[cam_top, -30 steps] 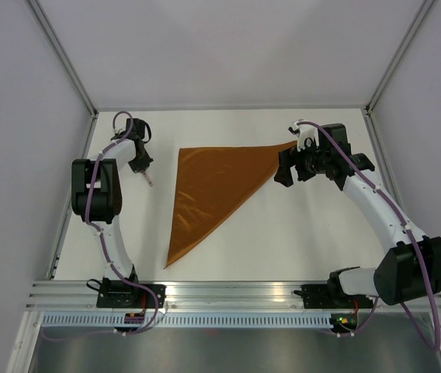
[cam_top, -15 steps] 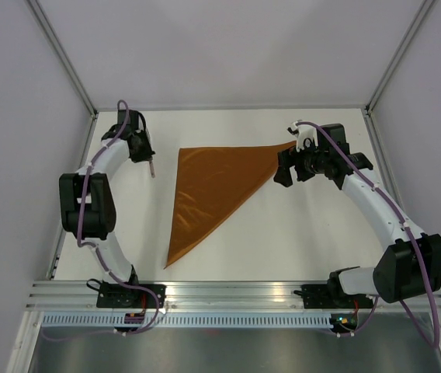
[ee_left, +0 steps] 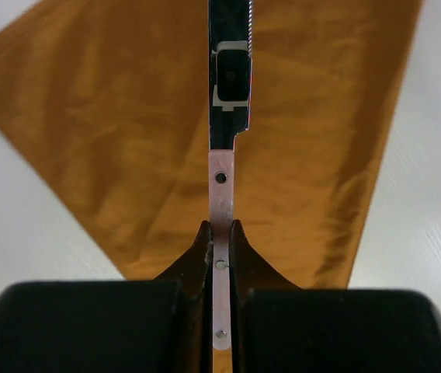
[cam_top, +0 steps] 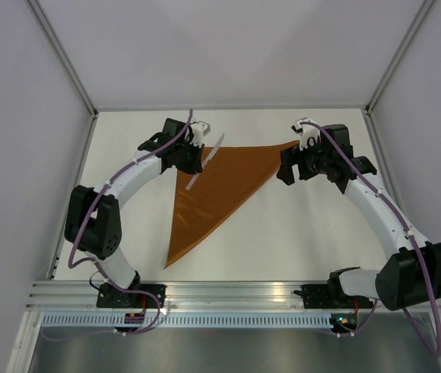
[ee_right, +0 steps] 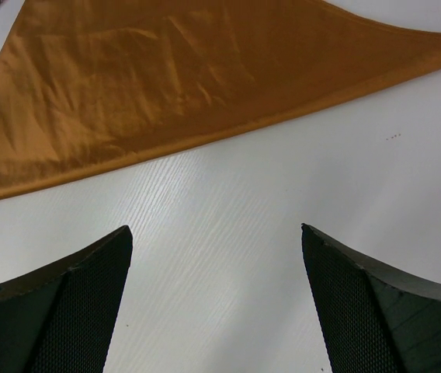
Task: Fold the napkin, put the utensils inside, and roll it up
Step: Place the utensil onto the napkin
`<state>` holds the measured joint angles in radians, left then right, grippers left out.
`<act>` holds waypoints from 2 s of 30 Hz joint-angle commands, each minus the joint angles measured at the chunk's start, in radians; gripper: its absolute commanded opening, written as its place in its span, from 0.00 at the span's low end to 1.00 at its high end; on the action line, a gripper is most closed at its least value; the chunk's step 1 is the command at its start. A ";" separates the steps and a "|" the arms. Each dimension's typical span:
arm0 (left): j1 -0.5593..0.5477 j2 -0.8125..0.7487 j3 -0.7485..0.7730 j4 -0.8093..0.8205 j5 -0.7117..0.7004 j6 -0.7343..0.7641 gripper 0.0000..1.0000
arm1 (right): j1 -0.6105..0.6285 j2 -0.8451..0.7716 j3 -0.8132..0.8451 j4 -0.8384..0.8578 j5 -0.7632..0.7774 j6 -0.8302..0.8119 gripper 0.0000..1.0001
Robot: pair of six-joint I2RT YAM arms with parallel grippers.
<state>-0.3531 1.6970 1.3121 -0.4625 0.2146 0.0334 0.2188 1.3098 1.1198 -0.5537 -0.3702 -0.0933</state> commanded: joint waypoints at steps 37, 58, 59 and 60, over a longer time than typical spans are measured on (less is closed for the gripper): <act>-0.334 0.273 0.079 0.096 0.045 -0.063 0.02 | 0.004 -0.020 -0.020 0.071 0.108 0.020 0.95; -0.345 0.303 0.072 0.096 0.046 -0.069 0.02 | 0.004 -0.010 -0.018 0.064 0.106 0.012 0.95; -0.343 0.303 0.070 0.096 0.045 -0.069 0.04 | 0.004 -0.009 -0.020 0.064 0.106 0.012 0.95; -0.345 0.302 0.070 0.094 0.043 -0.070 0.06 | 0.004 -0.009 -0.018 0.064 0.106 0.012 0.95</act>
<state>-0.6918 2.0026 1.3533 -0.3950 0.2455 -0.0044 0.2188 1.2972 1.1011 -0.5072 -0.2787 -0.0826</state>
